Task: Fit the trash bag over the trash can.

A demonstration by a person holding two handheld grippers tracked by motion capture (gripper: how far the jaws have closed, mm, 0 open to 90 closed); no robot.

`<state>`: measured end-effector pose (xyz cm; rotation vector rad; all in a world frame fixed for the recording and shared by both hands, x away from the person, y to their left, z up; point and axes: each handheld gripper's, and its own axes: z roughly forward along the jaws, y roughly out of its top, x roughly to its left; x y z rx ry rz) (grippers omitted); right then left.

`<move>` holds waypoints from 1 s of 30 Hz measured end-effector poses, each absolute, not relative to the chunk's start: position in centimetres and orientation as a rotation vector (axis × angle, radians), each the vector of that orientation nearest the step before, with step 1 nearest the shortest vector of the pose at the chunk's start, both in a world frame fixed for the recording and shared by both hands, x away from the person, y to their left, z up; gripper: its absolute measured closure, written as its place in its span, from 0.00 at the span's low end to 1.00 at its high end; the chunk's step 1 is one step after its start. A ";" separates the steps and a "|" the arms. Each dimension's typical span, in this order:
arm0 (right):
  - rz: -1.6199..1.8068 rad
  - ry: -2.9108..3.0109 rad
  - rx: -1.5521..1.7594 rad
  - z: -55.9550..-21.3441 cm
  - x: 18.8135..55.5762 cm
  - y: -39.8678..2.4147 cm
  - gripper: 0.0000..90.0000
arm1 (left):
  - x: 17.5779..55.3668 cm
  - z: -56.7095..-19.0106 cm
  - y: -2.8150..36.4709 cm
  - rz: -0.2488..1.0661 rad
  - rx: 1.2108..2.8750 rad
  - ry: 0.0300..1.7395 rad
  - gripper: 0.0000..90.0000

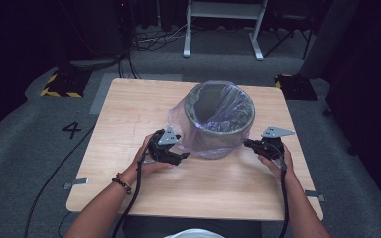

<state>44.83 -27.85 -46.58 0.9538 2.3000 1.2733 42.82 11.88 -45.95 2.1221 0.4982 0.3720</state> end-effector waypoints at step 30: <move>1.384 2.128 0.926 -41.7 41.0 -31.4 0.35 | 38.6 -48.0 18.6 0.313 2.198 0.631 0.18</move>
